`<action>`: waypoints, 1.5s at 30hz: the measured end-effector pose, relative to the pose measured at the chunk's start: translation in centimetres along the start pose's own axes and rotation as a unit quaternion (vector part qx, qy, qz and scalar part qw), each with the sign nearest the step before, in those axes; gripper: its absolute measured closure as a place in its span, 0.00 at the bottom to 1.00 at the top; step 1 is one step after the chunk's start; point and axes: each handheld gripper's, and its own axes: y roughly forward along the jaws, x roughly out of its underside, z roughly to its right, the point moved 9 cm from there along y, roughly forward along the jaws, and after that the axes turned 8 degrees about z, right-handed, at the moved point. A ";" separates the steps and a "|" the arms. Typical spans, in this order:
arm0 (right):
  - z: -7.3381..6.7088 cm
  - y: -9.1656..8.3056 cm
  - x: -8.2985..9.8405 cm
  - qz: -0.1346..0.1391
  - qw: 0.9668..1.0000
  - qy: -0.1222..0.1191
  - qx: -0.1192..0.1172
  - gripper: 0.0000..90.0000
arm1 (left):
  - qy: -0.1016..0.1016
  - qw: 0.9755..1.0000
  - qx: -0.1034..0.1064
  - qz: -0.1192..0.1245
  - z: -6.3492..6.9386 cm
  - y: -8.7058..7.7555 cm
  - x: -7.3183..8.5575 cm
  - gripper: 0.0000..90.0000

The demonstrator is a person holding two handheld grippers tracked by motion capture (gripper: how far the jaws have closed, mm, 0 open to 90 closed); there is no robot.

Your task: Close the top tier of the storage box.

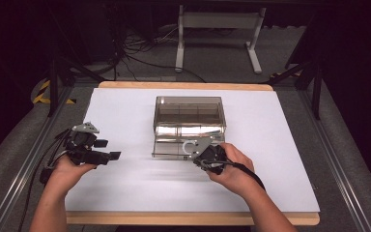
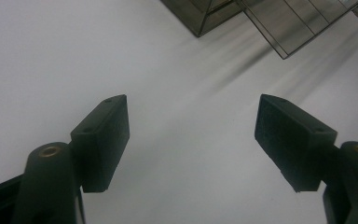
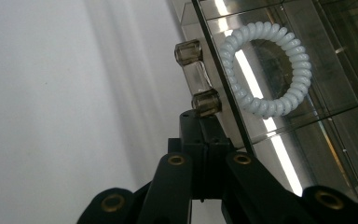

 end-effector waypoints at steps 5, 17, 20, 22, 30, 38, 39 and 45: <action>0.1 -0.2 -0.1 -0.001 1.000 0.006 0.006 1.00 | 0.000 1.000 0.001 -0.001 0.1 0.0 0.0 0.30; 0.5 -0.4 -0.4 0.004 1.000 0.004 0.018 1.00 | 0.001 1.000 -0.001 -0.005 0.1 -0.1 0.3 0.30; 0.8 -0.5 -0.4 0.002 1.000 0.006 0.028 1.00 | -0.003 1.000 -0.002 -0.005 0.1 -0.3 0.4 0.30; 0.9 -0.6 -0.4 0.002 1.000 0.005 0.030 1.00 | -0.002 1.000 -0.003 -0.004 0.0 -0.4 0.4 0.30; 1.5 -0.7 -0.7 0.007 0.999 0.006 0.038 1.00 | -0.006 1.000 -0.008 -0.006 0.0 -0.7 0.8 0.30; 2.0 -0.6 -1.0 0.013 0.999 0.009 0.045 1.00 | -0.008 1.000 -0.012 -0.006 -0.1 -1.2 1.4 0.30; 2.1 -0.6 -1.1 0.014 0.999 0.009 0.044 1.00 | -0.010 1.000 -0.011 -0.007 -0.1 -1.2 1.4 0.30; 2.7 -0.7 -1.3 0.023 0.998 0.019 0.050 1.00 | -0.010 1.000 -0.012 -0.007 -0.1 -1.5 1.7 0.30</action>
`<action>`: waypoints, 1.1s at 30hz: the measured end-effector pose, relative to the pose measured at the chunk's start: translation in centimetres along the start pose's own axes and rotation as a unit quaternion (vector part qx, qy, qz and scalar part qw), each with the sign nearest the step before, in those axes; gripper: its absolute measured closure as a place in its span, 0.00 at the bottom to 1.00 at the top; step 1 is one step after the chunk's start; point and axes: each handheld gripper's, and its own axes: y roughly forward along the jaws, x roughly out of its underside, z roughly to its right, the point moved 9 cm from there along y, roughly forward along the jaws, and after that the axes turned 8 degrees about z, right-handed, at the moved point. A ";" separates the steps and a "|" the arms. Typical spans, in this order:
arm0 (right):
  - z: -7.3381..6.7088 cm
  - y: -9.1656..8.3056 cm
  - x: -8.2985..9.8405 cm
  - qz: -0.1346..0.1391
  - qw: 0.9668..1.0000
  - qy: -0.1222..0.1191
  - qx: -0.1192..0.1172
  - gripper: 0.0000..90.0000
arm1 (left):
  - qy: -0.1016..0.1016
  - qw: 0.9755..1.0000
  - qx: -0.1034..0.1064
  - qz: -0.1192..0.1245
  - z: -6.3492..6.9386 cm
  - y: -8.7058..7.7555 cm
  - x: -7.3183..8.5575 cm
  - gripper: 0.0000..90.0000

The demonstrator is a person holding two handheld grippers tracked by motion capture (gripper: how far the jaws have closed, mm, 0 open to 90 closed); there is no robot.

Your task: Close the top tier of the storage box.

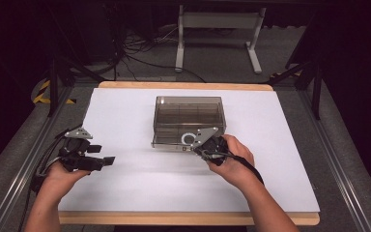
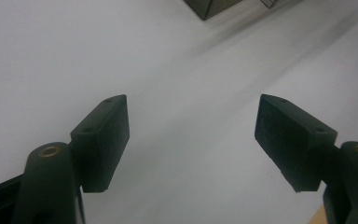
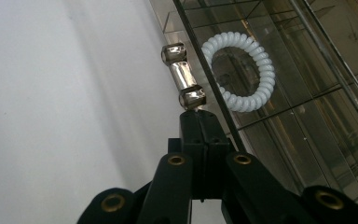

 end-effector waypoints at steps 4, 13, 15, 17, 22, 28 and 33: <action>0.5 -0.2 -0.2 0.007 1.000 0.002 -0.001 1.00 | -0.001 1.000 -0.002 0.000 0.0 -0.2 0.2 0.30; 0.7 -0.1 -0.5 0.014 1.000 -0.002 -0.001 1.00 | -0.005 1.000 -0.006 0.002 -0.1 -0.7 0.6 0.30; 0.6 -0.1 -0.6 0.011 1.000 -0.006 -0.004 1.00 | -0.007 1.000 -0.008 0.002 -0.1 -0.7 0.7 0.30; 0.5 -0.1 -0.5 0.009 1.000 -0.006 -0.005 1.00 | -0.005 1.000 -0.009 0.002 -0.2 -0.7 0.7 0.30; 0.6 -0.1 -0.2 -0.003 1.000 -0.004 -0.005 1.00 | -0.006 1.000 -0.006 0.001 -0.1 -0.6 0.7 0.30; 0.2 0.2 0.2 -0.020 1.000 0.002 -0.021 1.00 | -0.005 1.000 -0.007 0.000 -0.1 -0.6 0.7 0.30; 0.3 1.0 0.1 -0.018 1.000 -0.003 -0.009 1.00 | -0.006 1.000 -0.007 0.001 -0.2 -0.7 0.7 0.30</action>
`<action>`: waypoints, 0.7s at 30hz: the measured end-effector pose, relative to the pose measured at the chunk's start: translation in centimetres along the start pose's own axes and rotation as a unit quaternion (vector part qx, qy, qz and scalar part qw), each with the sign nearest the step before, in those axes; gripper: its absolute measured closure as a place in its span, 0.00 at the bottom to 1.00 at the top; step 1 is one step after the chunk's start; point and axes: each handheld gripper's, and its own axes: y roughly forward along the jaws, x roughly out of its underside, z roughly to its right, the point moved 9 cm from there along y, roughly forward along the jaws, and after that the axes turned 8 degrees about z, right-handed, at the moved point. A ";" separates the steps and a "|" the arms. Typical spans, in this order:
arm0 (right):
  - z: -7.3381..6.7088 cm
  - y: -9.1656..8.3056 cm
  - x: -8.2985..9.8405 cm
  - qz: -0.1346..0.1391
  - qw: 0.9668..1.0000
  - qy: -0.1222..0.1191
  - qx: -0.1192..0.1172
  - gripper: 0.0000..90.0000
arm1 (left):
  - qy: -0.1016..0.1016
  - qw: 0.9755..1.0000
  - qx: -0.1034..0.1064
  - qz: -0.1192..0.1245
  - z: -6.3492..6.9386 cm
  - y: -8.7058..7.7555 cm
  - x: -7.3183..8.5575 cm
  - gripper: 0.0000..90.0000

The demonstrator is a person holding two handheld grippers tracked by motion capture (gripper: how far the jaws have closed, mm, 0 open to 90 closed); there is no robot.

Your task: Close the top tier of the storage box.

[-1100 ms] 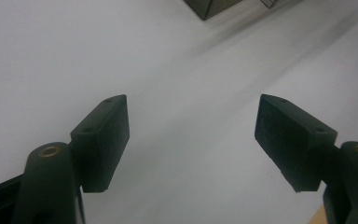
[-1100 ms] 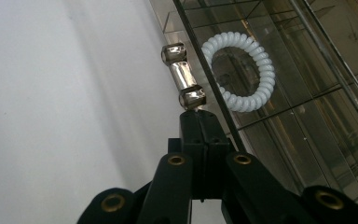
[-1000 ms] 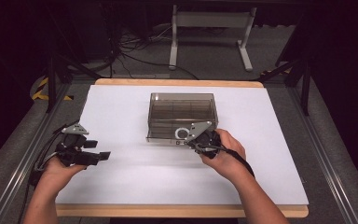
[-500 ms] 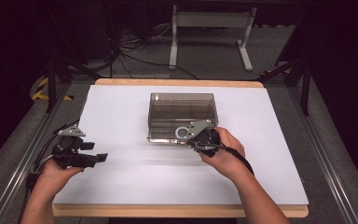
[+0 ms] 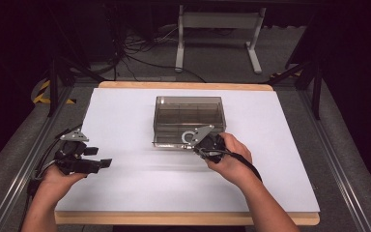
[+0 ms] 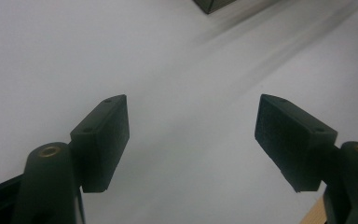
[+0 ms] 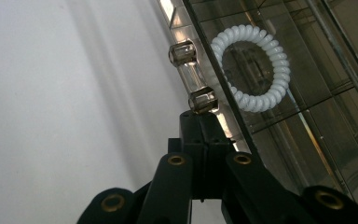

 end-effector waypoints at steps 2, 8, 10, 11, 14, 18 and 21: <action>0.3 0.0 -0.1 0.006 1.000 -0.001 0.003 1.00 | 0.000 1.000 -0.001 0.000 0.0 0.0 0.0 0.30; 1.0 0.2 -0.1 0.016 1.000 0.007 0.014 1.00 | 0.001 1.000 -0.001 0.001 0.0 -0.1 0.0 0.30; 1.2 0.3 -0.1 0.019 1.000 0.009 0.018 1.00 | 0.000 1.000 -0.002 0.002 0.0 -0.1 0.0 0.30; 1.3 0.3 -0.1 0.021 1.000 0.010 0.021 1.00 | 0.000 1.000 -0.002 0.003 0.0 -0.1 0.0 0.30; 1.5 0.4 -0.1 0.023 0.999 0.014 0.023 1.00 | 0.000 1.000 -0.002 0.002 0.0 -0.1 0.0 0.30; 2.0 0.4 -0.1 0.029 0.999 0.017 0.034 1.00 | 0.001 1.000 0.000 0.000 0.1 0.0 0.0 0.30; 2.3 0.6 -0.1 0.036 0.998 0.022 0.037 1.00 | 0.001 1.000 -0.002 0.000 0.0 -0.1 0.0 0.30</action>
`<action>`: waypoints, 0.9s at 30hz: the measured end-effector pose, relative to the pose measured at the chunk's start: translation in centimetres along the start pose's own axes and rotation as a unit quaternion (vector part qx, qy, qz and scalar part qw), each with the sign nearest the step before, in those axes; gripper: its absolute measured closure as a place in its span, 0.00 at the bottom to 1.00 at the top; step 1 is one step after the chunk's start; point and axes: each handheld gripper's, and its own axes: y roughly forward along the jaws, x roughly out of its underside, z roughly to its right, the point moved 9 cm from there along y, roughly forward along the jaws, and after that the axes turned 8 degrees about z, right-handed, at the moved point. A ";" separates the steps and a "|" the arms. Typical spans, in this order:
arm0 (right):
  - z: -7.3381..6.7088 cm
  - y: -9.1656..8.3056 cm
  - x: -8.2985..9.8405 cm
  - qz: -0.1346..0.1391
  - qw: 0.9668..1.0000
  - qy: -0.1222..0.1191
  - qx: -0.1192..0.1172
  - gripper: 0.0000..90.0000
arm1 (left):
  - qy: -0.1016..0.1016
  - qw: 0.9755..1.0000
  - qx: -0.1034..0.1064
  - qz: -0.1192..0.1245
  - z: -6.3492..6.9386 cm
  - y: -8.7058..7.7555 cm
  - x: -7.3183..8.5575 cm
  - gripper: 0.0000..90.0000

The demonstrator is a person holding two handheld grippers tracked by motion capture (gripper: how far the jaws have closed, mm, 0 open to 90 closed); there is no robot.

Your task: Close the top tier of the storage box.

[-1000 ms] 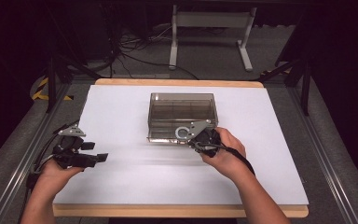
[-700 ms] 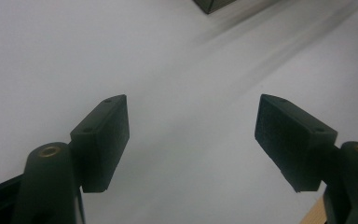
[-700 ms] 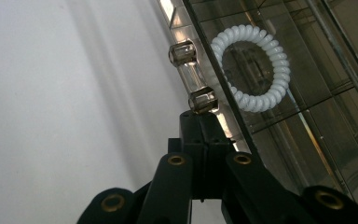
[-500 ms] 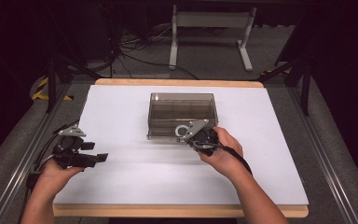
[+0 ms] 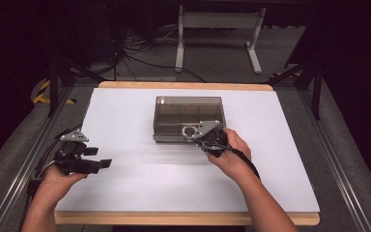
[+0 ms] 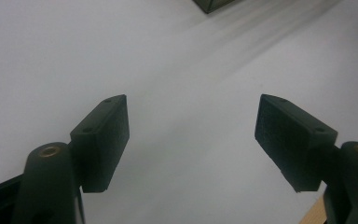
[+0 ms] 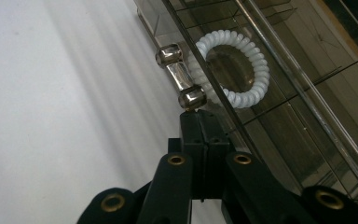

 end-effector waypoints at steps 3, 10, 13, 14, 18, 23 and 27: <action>0.3 0.2 0.1 0.010 1.000 0.009 -0.002 1.00 | 0.000 1.000 0.000 0.001 0.0 0.0 0.0 0.30; 1.0 0.6 0.1 0.023 1.000 0.010 0.014 1.00 | 0.002 1.000 -0.002 0.000 0.0 -0.1 0.1 0.30; 1.3 0.7 0.1 0.026 0.999 0.009 0.020 1.00 | 0.000 1.000 -0.002 0.002 0.0 -0.2 0.1 0.30; 1.4 0.8 0.1 0.028 0.999 0.007 0.022 1.00 | -0.001 1.000 -0.001 0.001 0.0 -0.2 0.2 0.30; 1.6 0.9 0.1 0.033 0.999 0.009 0.023 1.00 | -0.002 1.000 -0.001 0.001 0.0 -0.2 0.2 0.30; 1.9 1.2 0.1 0.045 0.998 0.010 0.031 1.00 | 0.001 1.000 -0.001 -0.001 0.0 0.0 0.2 0.30; 2.2 1.4 0.1 0.048 0.998 0.005 0.043 1.00 | 0.000 1.000 -0.001 -0.001 0.0 0.0 0.2 0.30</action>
